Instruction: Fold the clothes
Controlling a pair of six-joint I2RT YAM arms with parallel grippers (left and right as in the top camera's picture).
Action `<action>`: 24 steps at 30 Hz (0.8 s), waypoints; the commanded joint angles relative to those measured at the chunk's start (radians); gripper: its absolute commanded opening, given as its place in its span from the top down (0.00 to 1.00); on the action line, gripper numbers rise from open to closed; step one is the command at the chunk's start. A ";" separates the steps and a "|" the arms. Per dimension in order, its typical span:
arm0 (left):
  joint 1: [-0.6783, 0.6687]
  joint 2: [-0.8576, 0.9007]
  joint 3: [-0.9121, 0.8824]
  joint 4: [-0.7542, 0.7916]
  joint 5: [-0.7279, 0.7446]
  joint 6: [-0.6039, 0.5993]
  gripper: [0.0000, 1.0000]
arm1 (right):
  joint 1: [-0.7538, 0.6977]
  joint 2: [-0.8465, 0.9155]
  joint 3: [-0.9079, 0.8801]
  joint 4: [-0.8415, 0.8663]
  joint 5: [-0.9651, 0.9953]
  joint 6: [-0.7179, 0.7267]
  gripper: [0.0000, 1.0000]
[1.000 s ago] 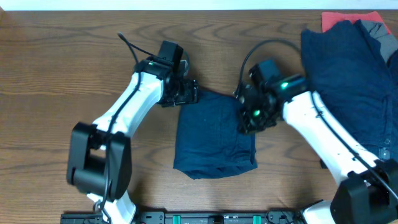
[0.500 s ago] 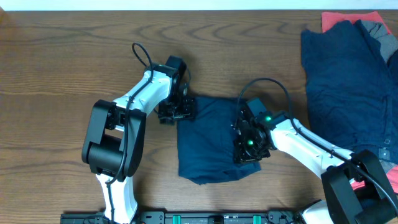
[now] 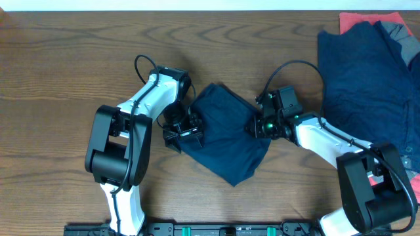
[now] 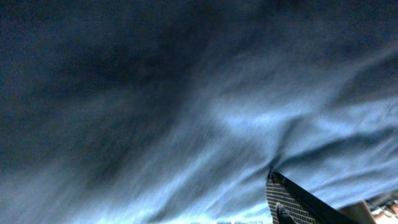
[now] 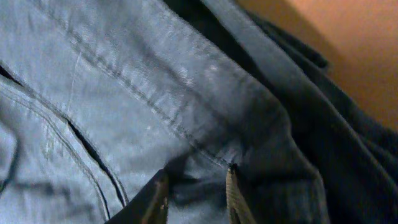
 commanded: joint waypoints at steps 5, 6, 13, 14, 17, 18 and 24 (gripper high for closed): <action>0.006 -0.223 0.018 0.039 -0.140 -0.002 0.26 | -0.024 -0.028 0.185 -0.197 0.112 -0.157 0.49; 0.009 -0.254 0.021 0.061 -0.181 0.019 0.19 | -0.024 -0.044 0.212 -0.230 0.112 -0.165 0.47; 0.046 -0.360 0.020 0.348 -0.298 0.267 0.02 | -0.024 -0.224 0.368 -0.427 0.124 -0.191 0.18; 0.051 -0.350 0.019 0.385 -0.298 0.299 0.02 | -0.024 -0.253 0.374 -0.440 0.124 -0.190 0.13; 0.065 -0.300 0.019 0.474 -0.248 0.378 0.02 | -0.024 -0.339 0.376 -0.471 0.124 -0.190 0.01; 0.068 -0.277 0.019 0.496 -0.214 0.405 0.02 | -0.024 -0.365 0.376 -0.483 0.124 -0.190 0.01; 0.081 -0.123 0.019 0.552 -0.062 0.453 0.02 | -0.024 -0.444 0.376 -0.557 0.132 -0.190 0.01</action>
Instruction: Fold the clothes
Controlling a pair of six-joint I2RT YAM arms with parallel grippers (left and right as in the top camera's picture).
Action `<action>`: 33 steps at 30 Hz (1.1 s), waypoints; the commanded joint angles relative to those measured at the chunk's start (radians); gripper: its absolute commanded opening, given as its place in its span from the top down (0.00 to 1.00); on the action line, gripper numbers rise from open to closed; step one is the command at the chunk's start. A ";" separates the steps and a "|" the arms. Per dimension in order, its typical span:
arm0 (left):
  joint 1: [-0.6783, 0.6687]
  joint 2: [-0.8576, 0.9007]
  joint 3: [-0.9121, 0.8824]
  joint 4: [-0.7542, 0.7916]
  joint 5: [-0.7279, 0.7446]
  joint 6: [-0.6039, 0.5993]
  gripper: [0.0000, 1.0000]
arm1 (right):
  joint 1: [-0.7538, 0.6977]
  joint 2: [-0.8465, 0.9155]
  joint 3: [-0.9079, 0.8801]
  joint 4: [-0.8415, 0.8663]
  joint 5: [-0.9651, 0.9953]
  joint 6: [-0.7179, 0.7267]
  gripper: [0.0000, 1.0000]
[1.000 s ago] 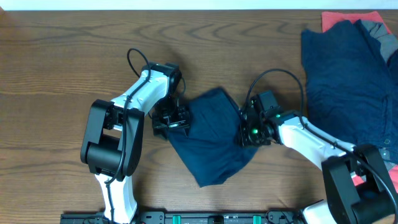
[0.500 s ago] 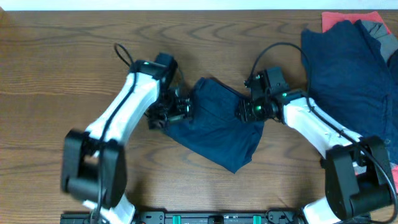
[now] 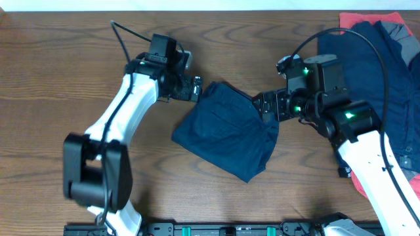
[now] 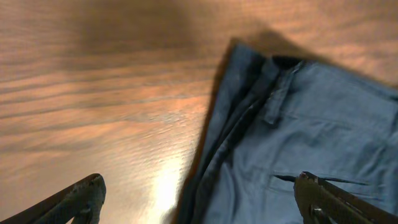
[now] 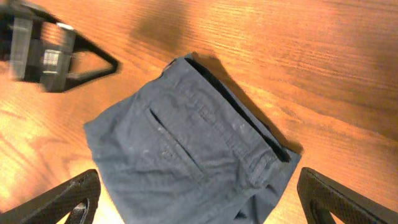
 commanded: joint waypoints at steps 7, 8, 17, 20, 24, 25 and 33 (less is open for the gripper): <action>0.008 0.225 0.004 -0.011 0.295 0.090 0.02 | -0.012 -0.014 0.006 -0.095 0.119 -0.011 0.01; 0.008 0.240 0.003 -0.016 0.334 0.092 0.02 | -0.012 -0.014 0.006 -0.101 0.129 -0.011 0.01; 0.005 0.259 0.000 -0.053 0.437 0.090 0.73 | -0.012 -0.014 0.006 -0.105 0.134 -0.011 0.01; 0.005 0.259 0.000 -0.058 0.437 0.090 0.94 | -0.012 -0.014 0.006 -0.105 0.137 -0.011 0.01; 0.024 0.253 0.010 -0.043 0.421 0.088 0.94 | -0.012 -0.014 0.006 -0.106 0.137 -0.011 0.01; 0.037 0.249 0.017 -0.036 0.404 0.073 0.94 | -0.012 -0.014 0.006 -0.108 0.137 -0.011 0.01; 0.333 0.201 0.179 0.010 0.248 -0.119 0.94 | -0.012 -0.014 0.006 -0.142 0.179 -0.012 0.01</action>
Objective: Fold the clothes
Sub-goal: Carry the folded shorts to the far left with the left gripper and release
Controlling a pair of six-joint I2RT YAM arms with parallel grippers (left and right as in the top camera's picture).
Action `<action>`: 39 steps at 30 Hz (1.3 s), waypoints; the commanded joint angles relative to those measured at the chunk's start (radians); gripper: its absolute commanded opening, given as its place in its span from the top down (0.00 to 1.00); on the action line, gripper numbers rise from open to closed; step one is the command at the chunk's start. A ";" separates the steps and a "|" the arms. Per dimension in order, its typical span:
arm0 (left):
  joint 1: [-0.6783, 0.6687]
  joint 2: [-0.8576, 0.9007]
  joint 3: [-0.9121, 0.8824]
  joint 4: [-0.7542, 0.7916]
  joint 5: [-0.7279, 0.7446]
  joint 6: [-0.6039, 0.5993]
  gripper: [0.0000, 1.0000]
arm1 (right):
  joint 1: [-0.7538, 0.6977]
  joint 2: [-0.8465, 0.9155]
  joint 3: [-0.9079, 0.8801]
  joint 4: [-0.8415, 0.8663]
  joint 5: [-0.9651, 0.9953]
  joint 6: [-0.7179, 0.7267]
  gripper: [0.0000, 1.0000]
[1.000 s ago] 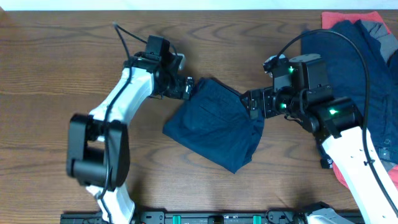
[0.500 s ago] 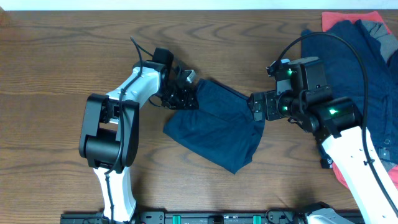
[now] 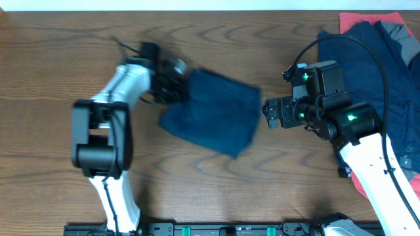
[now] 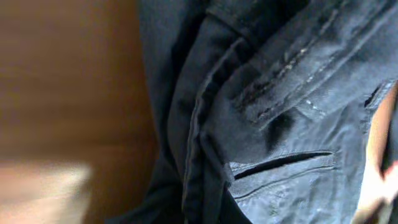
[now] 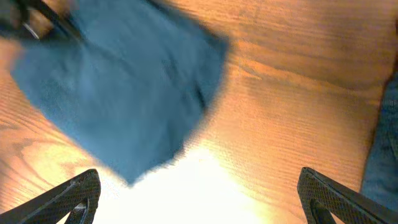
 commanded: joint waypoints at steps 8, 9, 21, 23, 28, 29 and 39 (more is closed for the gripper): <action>0.486 -0.045 0.146 0.150 -0.099 -0.194 0.94 | -0.012 -0.004 0.006 -0.023 0.044 -0.011 0.01; 0.521 -0.045 0.146 0.164 -0.111 -0.205 0.94 | -0.012 -0.004 0.006 -0.023 0.043 -0.011 0.01; 0.758 -0.045 0.131 0.172 -0.195 -0.251 0.94 | -0.012 -0.004 0.006 -0.026 0.062 -0.011 0.01; 0.761 -0.045 0.130 0.146 -0.192 -0.251 0.94 | -0.012 -0.004 0.006 -0.027 0.062 -0.011 0.01; 0.750 -0.045 0.129 0.043 -0.192 -0.251 0.94 | -0.012 -0.004 0.006 -0.026 0.065 -0.011 0.01; 0.750 -0.045 0.129 0.027 -0.192 -0.252 0.68 | -0.012 -0.004 0.006 -0.026 0.065 -0.011 0.01; 0.758 -0.059 0.130 -0.185 -0.180 -0.299 0.02 | -0.012 -0.004 0.006 -0.031 0.064 -0.011 0.01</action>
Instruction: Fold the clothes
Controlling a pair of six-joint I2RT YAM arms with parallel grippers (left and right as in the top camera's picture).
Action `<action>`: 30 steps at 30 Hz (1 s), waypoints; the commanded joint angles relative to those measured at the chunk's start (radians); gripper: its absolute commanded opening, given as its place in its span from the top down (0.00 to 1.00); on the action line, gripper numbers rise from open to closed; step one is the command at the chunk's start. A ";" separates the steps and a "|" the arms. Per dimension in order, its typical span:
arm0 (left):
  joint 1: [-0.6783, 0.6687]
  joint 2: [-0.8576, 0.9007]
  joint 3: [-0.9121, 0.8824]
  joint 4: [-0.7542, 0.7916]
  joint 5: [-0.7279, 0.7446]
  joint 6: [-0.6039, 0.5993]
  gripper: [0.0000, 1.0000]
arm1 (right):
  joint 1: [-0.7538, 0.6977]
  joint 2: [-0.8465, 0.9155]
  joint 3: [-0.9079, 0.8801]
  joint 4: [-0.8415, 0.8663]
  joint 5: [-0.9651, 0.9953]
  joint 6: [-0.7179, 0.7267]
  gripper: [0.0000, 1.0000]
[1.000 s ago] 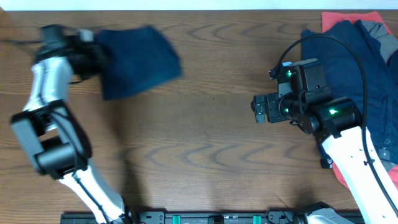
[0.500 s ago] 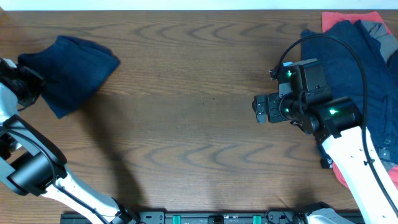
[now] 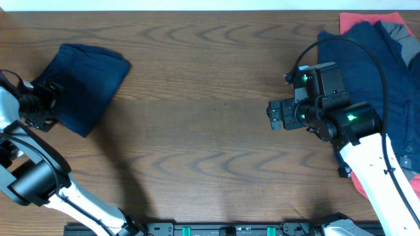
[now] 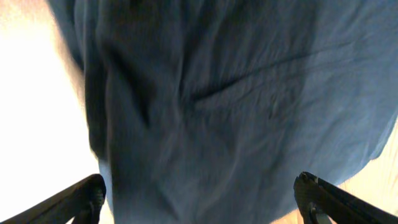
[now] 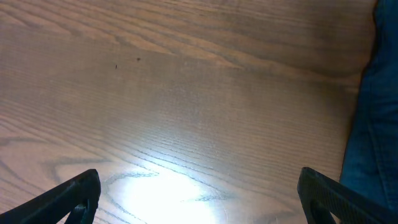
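A folded navy garment (image 3: 85, 82) lies at the table's far left; in the left wrist view its cloth (image 4: 217, 106) fills the frame. My left gripper (image 3: 41, 103) (image 4: 199, 199) is open at the garment's left edge, its fingers (image 4: 81, 198) spread wide over the cloth and holding nothing. My right gripper (image 3: 273, 117) (image 5: 199, 199) hangs open over bare wood right of centre, its fingertips (image 5: 78, 193) far apart. A heap of unfolded clothes (image 3: 371, 72), mostly navy, lies at the right edge.
A red cloth (image 3: 367, 19) and a grey piece (image 3: 397, 29) show under the navy heap at the back right. The navy heap's edge (image 5: 379, 124) enters the right wrist view. The wooden table (image 3: 210, 78) stretches between garment and heap.
The folded garment was left of the table's middle and now lies at the far left. My left gripper has gone left with it and now stands open. The right gripper has not moved.
Both grippers were down on the folded garment in the middle of the table. Then both were open and off it, the left one at its upper left corner. Then the left was close against its edge, the garment further left. Now it lies far left, let go.
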 commanded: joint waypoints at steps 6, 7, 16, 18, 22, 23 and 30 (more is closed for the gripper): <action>-0.012 -0.135 -0.002 -0.119 0.002 -0.020 0.02 | -0.012 -0.004 0.006 -0.005 -0.015 -0.011 0.01; -0.017 -0.162 -0.002 -0.131 0.002 -0.020 0.02 | -0.012 -0.004 0.006 -0.005 -0.018 -0.011 0.01; -0.246 -0.435 -0.002 -0.153 -0.006 0.104 0.02 | -0.012 0.011 0.006 0.097 -0.017 -0.002 0.01; -0.353 -0.466 -0.002 -0.154 -0.006 0.137 0.02 | -0.012 0.031 0.006 0.148 -0.017 -0.002 0.01; -0.563 -0.470 -0.003 -0.185 -0.072 0.173 0.02 | -0.014 0.089 0.006 0.254 -0.016 -0.003 0.01; -0.615 -0.467 -0.003 -0.211 -0.119 0.173 0.02 | -0.019 0.106 0.006 0.276 -0.016 -0.002 0.01; -0.834 -0.460 -0.003 -0.468 -0.358 0.173 0.02 | -0.112 0.159 0.007 0.227 -0.018 0.039 0.01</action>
